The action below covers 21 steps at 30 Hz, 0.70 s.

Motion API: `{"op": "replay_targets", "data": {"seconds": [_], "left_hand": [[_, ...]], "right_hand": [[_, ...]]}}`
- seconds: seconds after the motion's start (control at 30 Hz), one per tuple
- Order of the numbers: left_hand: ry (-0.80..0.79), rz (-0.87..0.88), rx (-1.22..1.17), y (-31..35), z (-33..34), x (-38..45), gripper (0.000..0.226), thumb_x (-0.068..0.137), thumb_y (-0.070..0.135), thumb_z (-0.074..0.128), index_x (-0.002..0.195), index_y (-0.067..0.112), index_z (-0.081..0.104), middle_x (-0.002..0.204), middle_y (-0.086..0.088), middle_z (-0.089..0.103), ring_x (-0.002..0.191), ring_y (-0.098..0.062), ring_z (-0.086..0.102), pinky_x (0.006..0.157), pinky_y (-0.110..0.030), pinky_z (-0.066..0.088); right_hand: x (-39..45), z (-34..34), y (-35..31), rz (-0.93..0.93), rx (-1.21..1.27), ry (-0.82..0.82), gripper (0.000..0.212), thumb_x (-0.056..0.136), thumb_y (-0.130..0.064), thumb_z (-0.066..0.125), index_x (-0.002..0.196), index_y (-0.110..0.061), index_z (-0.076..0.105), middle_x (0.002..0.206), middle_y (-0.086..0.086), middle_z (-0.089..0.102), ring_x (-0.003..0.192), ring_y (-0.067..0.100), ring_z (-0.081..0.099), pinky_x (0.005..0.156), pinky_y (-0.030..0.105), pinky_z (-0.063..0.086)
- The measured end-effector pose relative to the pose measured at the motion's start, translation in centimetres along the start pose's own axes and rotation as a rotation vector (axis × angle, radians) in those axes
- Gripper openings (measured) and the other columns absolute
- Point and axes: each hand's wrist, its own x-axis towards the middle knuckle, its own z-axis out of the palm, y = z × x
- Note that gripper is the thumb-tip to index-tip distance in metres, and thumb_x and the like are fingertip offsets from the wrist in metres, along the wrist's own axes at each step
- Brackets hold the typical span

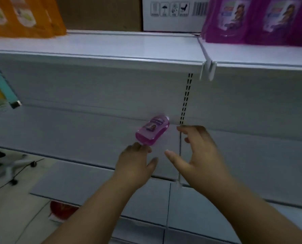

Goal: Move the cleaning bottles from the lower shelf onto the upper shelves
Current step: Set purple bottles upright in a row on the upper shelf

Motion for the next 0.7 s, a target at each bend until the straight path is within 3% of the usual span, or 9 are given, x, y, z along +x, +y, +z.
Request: {"op": "replay_targets", "data": {"seconds": [0.13,0.2,0.27,0.33,0.5,0.63,0.7], "left_hand": [[0.112,-0.109,-0.018,-0.8,2.0,5.2,0.064,0.083,0.058,0.062,0.126,0.011,0.053,0.119,-0.017,0.058,0.106,-0.038,0.054,0.085,-0.042,0.043],[0.05,-0.184,-0.043,-0.9,3.0,8.0,0.079,0.075,0.068,0.064,0.13,0.013,0.05,0.123,-0.017,0.058,0.111,-0.038,0.054,0.091,-0.045,0.045],[-0.035,-0.209,0.009,-1.1,4.2,10.0,0.088,0.068,0.074,0.066,0.131,0.015,0.048,0.124,-0.016,0.058,0.114,-0.038,0.052,0.093,-0.044,0.046],[-0.045,-0.243,0.045,-1.7,5.0,11.2,0.083,0.068,0.067,0.069,0.128,0.014,0.046,0.122,-0.017,0.058,0.113,-0.038,0.051,0.091,-0.043,0.043],[-0.114,-0.337,-0.136,-3.1,4.6,11.9,0.082,0.07,0.058,0.069,0.135,0.013,0.045,0.124,-0.018,0.058,0.114,-0.039,0.056,0.094,-0.043,0.049],[0.034,-0.315,-0.341,-2.2,2.7,7.1,0.088,0.074,0.052,0.072,0.146,0.012,0.04,0.133,-0.017,0.055,0.122,-0.036,0.05,0.103,-0.043,0.041],[0.145,-0.223,-0.447,-0.8,2.0,3.0,0.087,0.074,0.053,0.072,0.144,0.009,0.044,0.127,-0.014,0.059,0.116,-0.032,0.053,0.1,-0.044,0.045]], "right_hand": [[0.7,1.4,0.9,0.15,-0.107,0.036,0.06,0.082,-0.058,0.061,0.133,-0.03,0.048,0.122,-0.008,0.05,0.106,0.009,0.053,0.082,0.017,0.034],[0.9,1.7,1.1,0.205,-0.137,0.035,0.061,0.083,-0.056,0.063,0.134,-0.024,0.05,0.126,-0.003,0.052,0.108,0.012,0.054,0.082,0.02,0.034],[1.0,2.0,1.1,0.236,-0.146,0.023,0.06,0.084,-0.053,0.065,0.134,-0.023,0.051,0.127,-0.003,0.052,0.109,0.011,0.052,0.079,0.012,0.031],[1.1,2.2,1.3,0.258,-0.15,0.016,0.059,0.085,-0.053,0.064,0.135,-0.024,0.051,0.127,-0.005,0.05,0.109,0.008,0.051,0.078,0.008,0.028],[1.5,3.1,1.4,0.309,-0.101,0.03,0.057,0.085,-0.054,0.06,0.135,-0.029,0.049,0.12,-0.017,0.041,0.109,0.005,0.05,0.083,0.017,0.033],[1.0,4.0,1.6,0.379,0.013,0.06,0.058,0.084,-0.056,0.06,0.135,-0.033,0.046,0.118,-0.017,0.044,0.096,-0.001,0.054,0.075,0.011,0.037],[0.6,4.2,1.6,0.468,0.15,0.058,0.067,0.081,-0.061,0.06,0.14,-0.039,0.036,0.121,-0.014,0.049,0.092,-0.008,0.053,0.07,0.009,0.039]]}}
